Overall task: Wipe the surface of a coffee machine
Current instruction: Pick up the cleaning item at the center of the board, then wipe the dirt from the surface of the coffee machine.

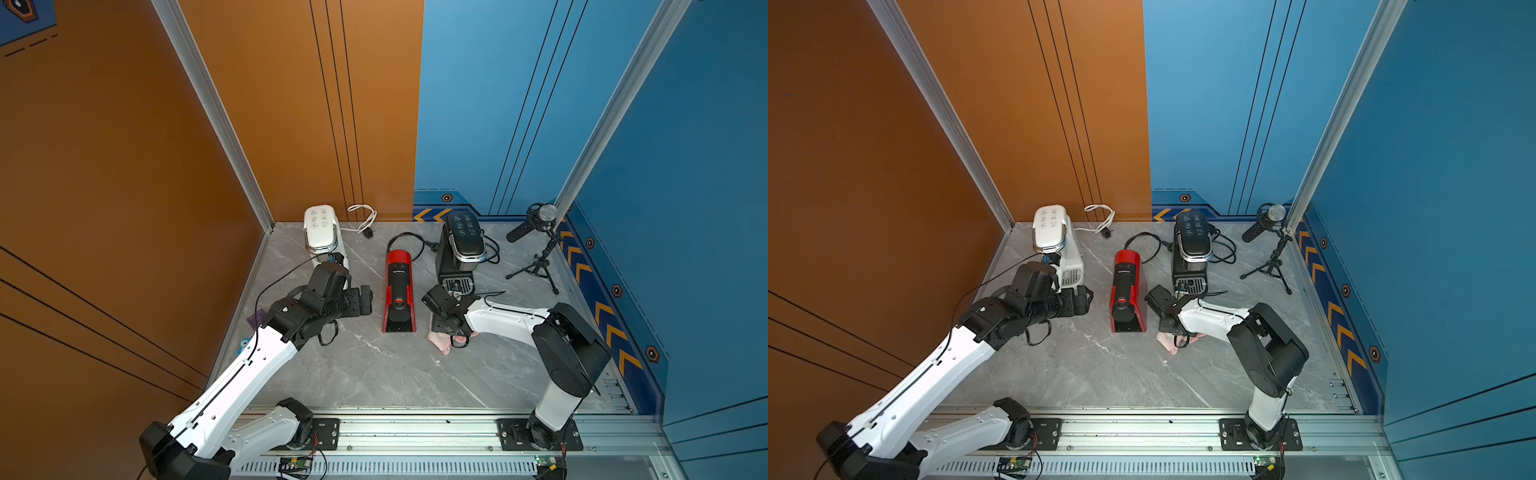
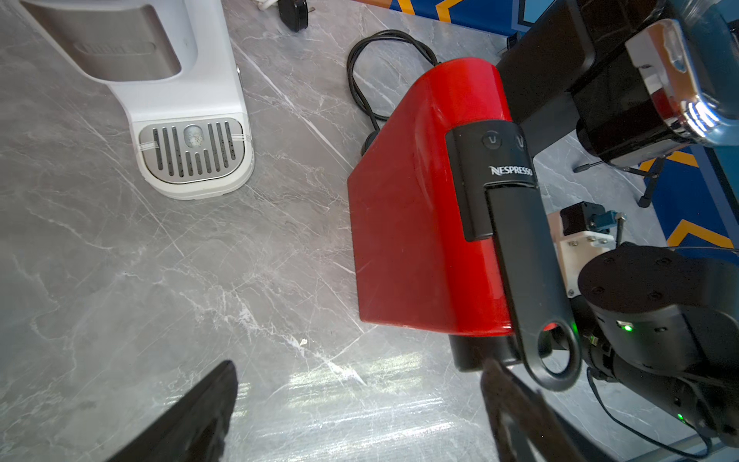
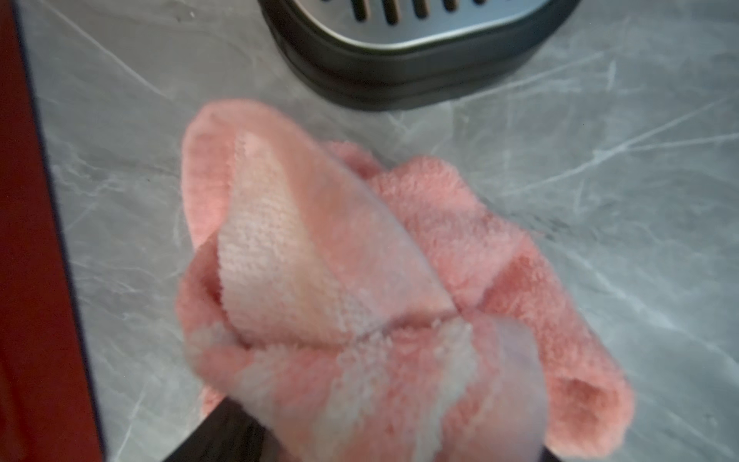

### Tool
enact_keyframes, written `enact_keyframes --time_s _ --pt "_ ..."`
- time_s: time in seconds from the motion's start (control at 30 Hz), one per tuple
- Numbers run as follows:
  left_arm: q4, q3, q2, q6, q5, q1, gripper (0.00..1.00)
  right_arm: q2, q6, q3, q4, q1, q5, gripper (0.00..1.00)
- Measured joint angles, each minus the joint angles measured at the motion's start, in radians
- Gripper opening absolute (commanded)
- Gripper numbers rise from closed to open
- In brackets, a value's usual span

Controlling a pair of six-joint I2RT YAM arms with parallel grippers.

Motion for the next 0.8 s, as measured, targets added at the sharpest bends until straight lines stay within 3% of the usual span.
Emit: enact_keyframes --time_s 0.13,0.23,0.4,0.57,0.7,0.8 --pt "-0.002 0.016 0.016 0.0 0.008 0.0 0.96 -0.025 -0.037 -0.039 0.067 -0.008 -0.016 0.12" --pt "-0.002 0.047 0.024 0.0 0.017 0.0 0.96 -0.073 -0.072 -0.074 0.068 -0.017 -0.047 0.0" --pt "-0.003 0.128 0.047 0.016 0.041 0.001 0.96 -0.208 -0.134 -0.064 -0.031 0.005 -0.086 0.0" --pt "0.001 0.192 0.095 0.019 0.068 0.001 0.96 -0.354 -0.199 0.053 -0.067 0.034 -0.129 0.0" --pt "0.0 0.201 0.143 0.015 0.078 0.001 0.96 -0.406 -0.23 0.145 -0.04 -0.046 -0.241 0.0" --pt "0.0 0.208 0.19 0.009 0.077 0.001 0.96 -0.366 -0.245 0.208 -0.021 -0.097 -0.298 0.0"
